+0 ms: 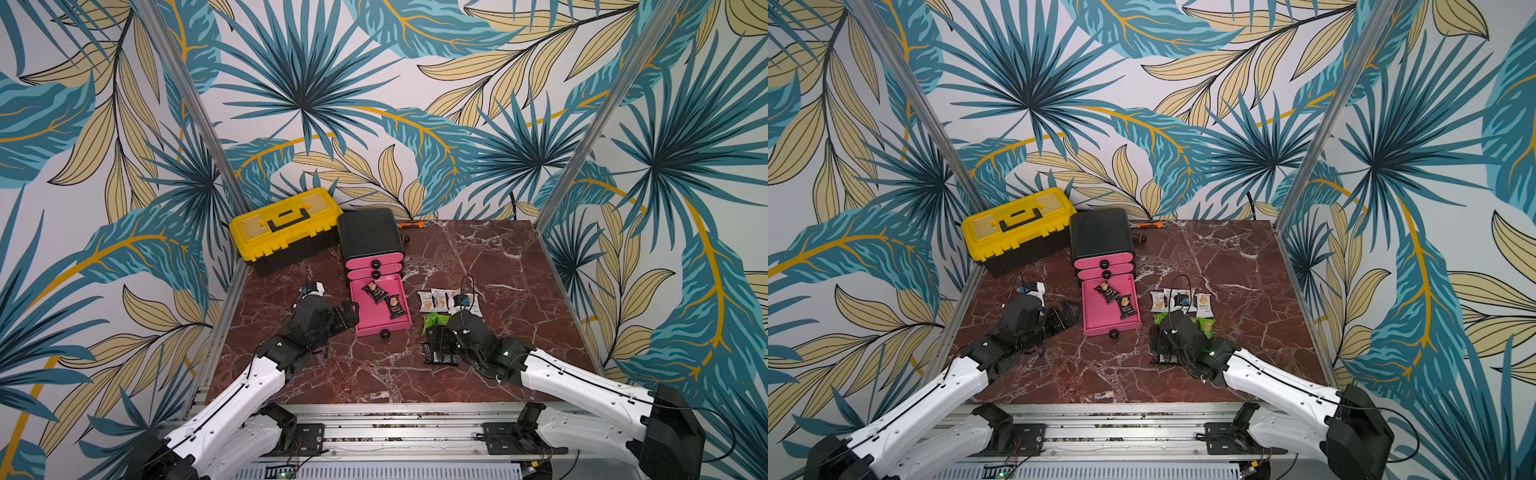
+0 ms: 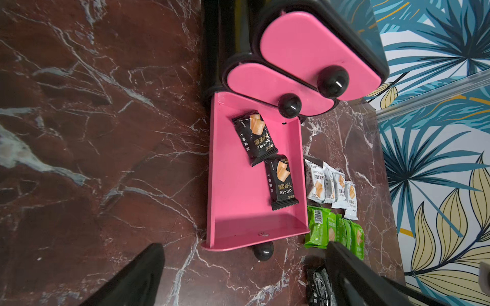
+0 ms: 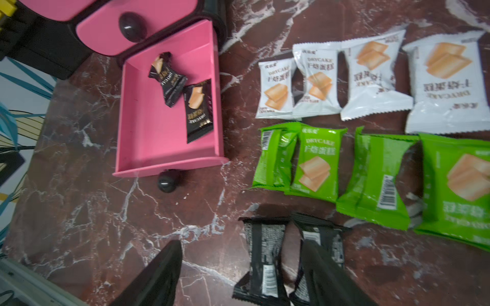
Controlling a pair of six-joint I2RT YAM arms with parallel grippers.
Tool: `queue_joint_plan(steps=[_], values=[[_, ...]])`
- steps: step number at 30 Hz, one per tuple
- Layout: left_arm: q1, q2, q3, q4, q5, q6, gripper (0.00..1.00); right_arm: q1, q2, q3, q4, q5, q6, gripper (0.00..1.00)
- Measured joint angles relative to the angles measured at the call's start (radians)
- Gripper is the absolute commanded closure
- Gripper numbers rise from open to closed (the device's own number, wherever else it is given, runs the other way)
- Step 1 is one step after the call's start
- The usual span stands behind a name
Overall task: Take the cookies out of the drawer
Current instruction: Place the cookie at the center of the board, then pick up the cookie from the drawer.
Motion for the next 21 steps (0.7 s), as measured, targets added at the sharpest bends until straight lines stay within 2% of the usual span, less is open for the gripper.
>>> queue_joint_plan(steps=[11, 21], values=[[0.151, 0.081, 0.005, 0.06, 0.179, 0.05, 0.0, 0.0, 0.312, 0.259, 0.08, -0.091, -0.068, 0.23], [0.18, 0.114, 0.005, 0.092, 0.263, 0.067, 0.0, -0.01, 0.576, 0.476, 0.086, -0.098, -0.088, 0.25]])
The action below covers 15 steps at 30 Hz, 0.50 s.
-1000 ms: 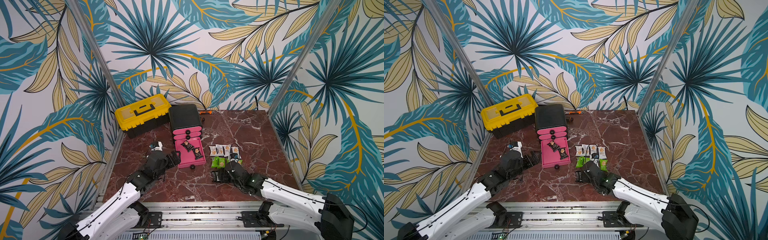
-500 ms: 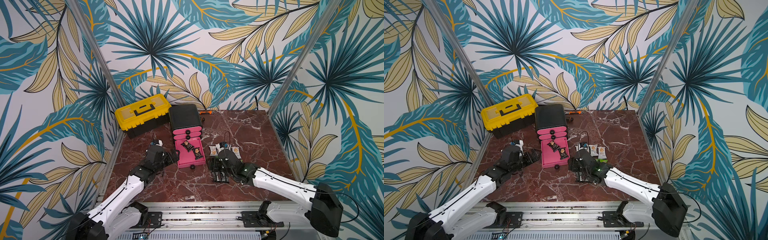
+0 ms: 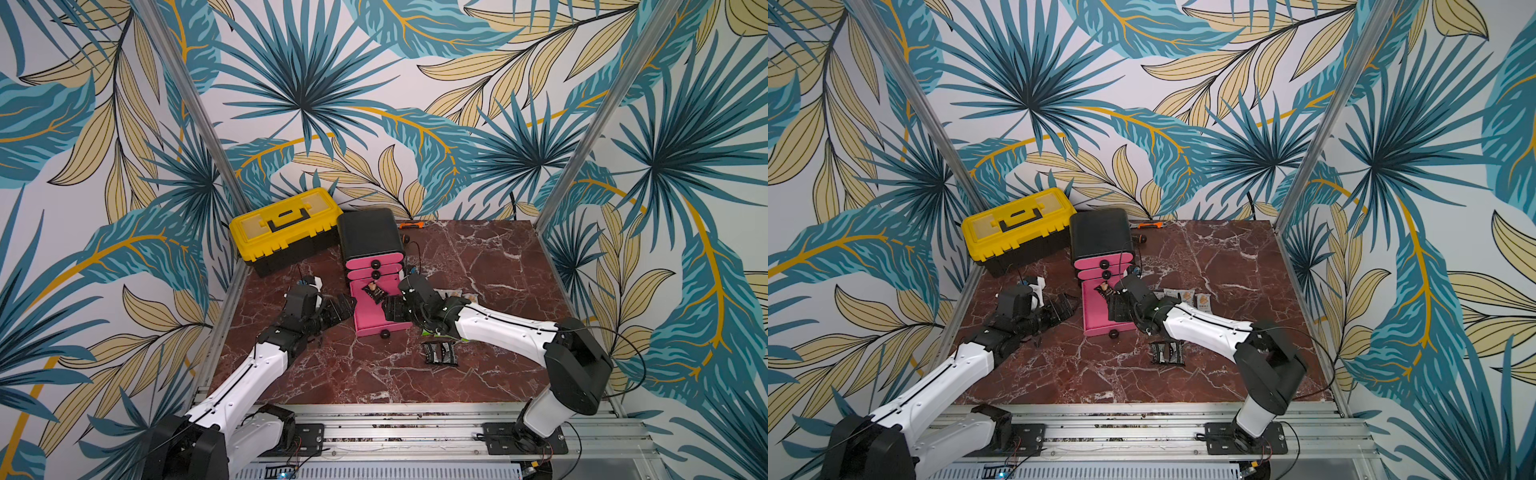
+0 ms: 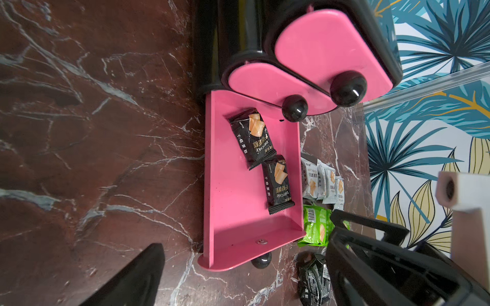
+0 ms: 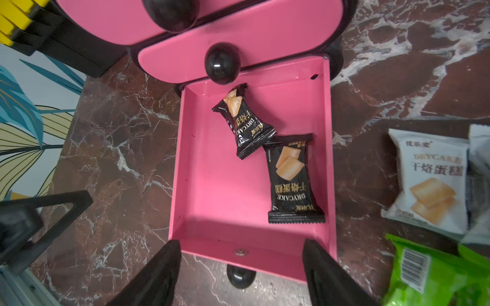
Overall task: Take the cookies out of the drawer
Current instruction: Pick up the cookie from the drawer.
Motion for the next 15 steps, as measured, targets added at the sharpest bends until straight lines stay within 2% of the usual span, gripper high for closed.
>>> queue_joint_plan(steps=[7, 15], values=[[0.004, 0.0, 0.0, 0.008, 0.004, 0.003, 0.0, -0.035, 0.117, 0.082, 0.016, 0.029, 0.008, 0.32], [0.006, 0.021, 0.0, 0.028, 0.013, 0.01, 0.0, -0.034, 0.212, 0.097, 0.078, 0.053, 0.039, 0.4]])
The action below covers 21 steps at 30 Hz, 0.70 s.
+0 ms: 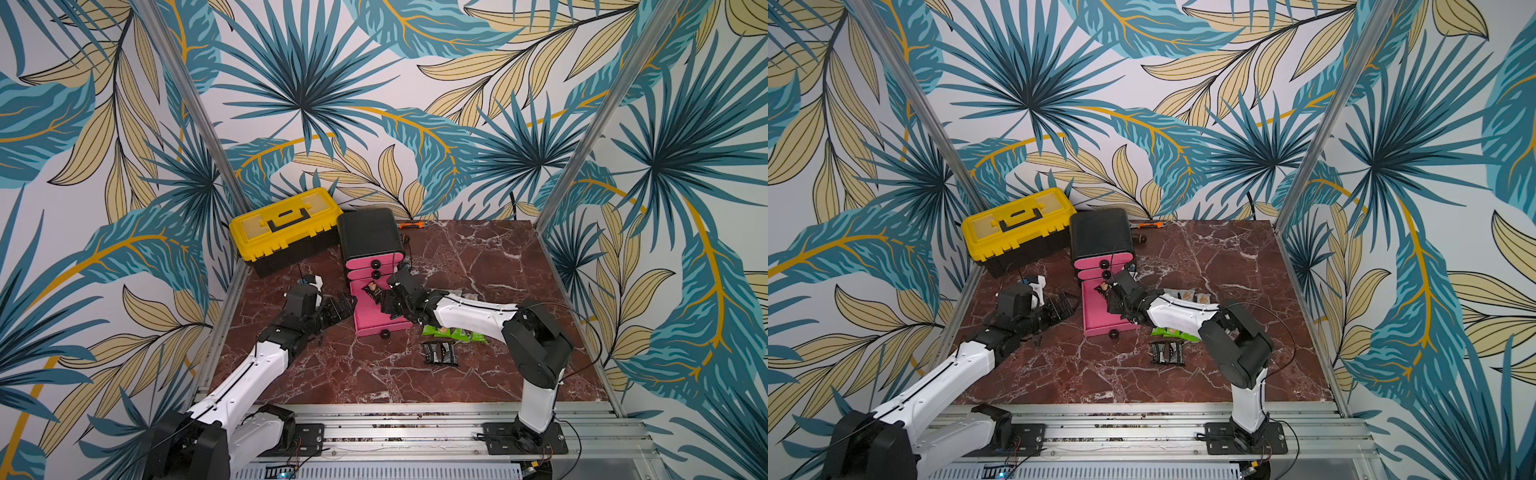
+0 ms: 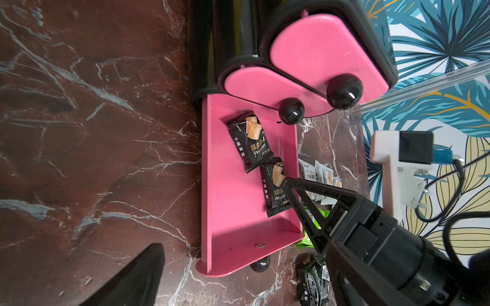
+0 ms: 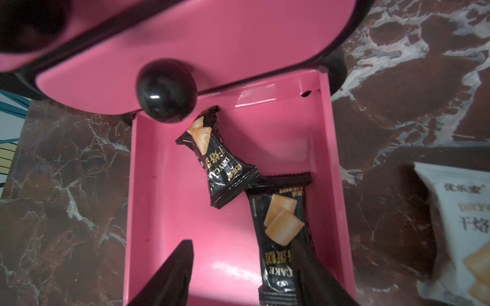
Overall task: Take the cookies out of the drawer
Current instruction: Pick up the cookie from the drawer.
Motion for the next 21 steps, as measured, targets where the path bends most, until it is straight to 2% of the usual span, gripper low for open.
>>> queue_joint_plan(steps=[21], values=[[0.0, 0.053, 0.0, 0.026, 0.056, 0.0, 0.0, 0.003, 0.126, 0.0, 0.233, 0.077, 0.101, 0.5]])
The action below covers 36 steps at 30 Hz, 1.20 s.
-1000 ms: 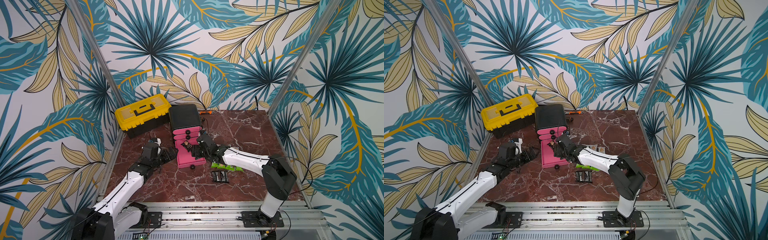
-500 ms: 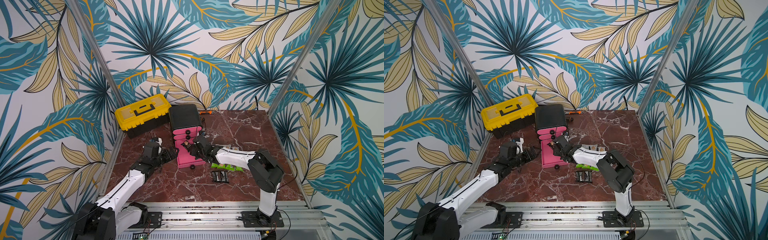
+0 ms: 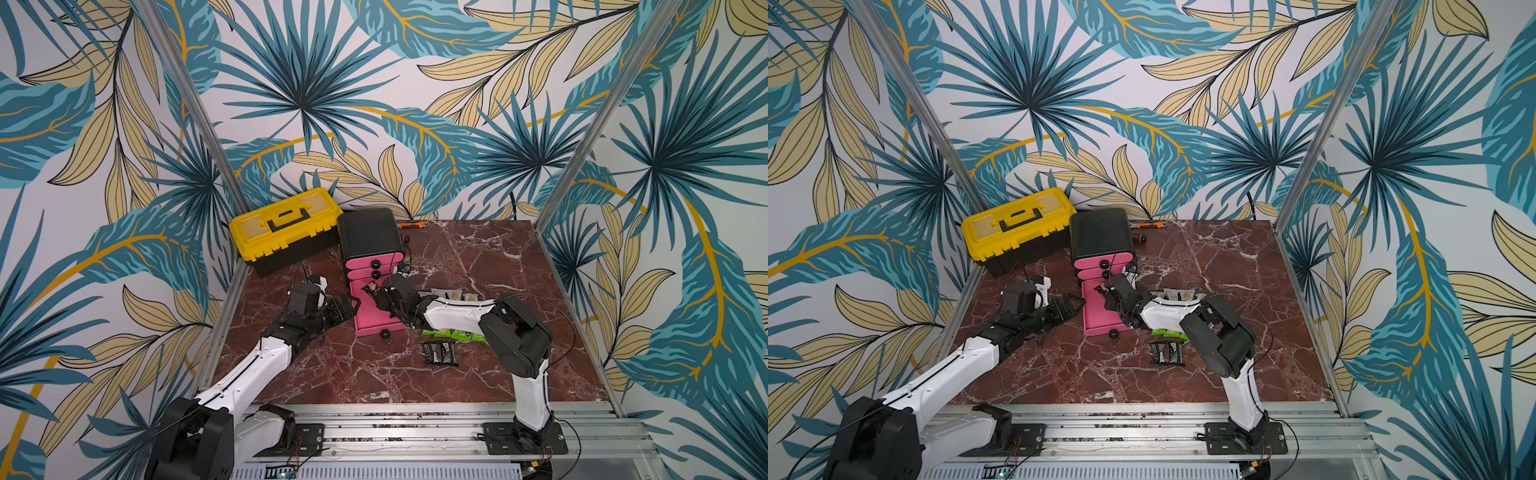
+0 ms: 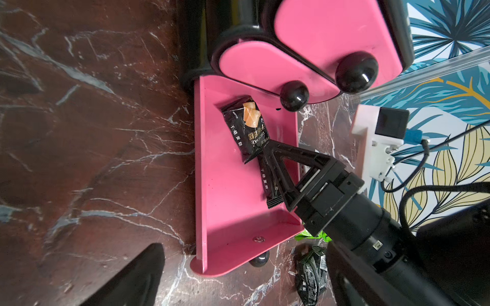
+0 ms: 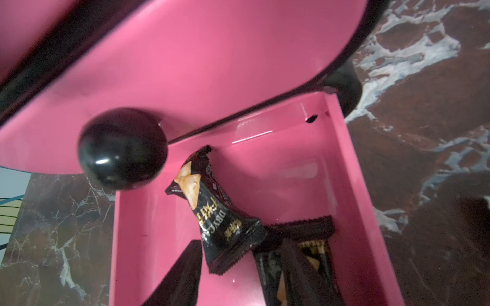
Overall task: Take the cookies out of the drawer
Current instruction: Pick up the cookie from the drawer.
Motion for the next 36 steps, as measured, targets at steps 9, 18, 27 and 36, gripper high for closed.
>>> queue_joint_plan(steps=[9, 18, 27, 36], values=[[0.0, 0.0, -0.007, 0.01, 0.012, 0.0, 0.0, 0.005, 0.052, 0.034, 0.032, 0.004, 0.008, 0.69], [0.0, 0.0, -0.01, 0.014, 0.016, 0.0, 0.0, 0.01, 0.051, 0.036, 0.039, 0.005, -0.006, 0.87], [0.0, -0.034, -0.01, 0.003, 0.017, -0.001, 0.0, 0.015, 0.013, -0.015, 0.016, 0.0, -0.012, 0.93], [0.0, -0.09, -0.01, -0.039, 0.011, -0.013, 0.0, 0.06, -0.15, -0.124, -0.028, -0.009, 0.006, 0.96]])
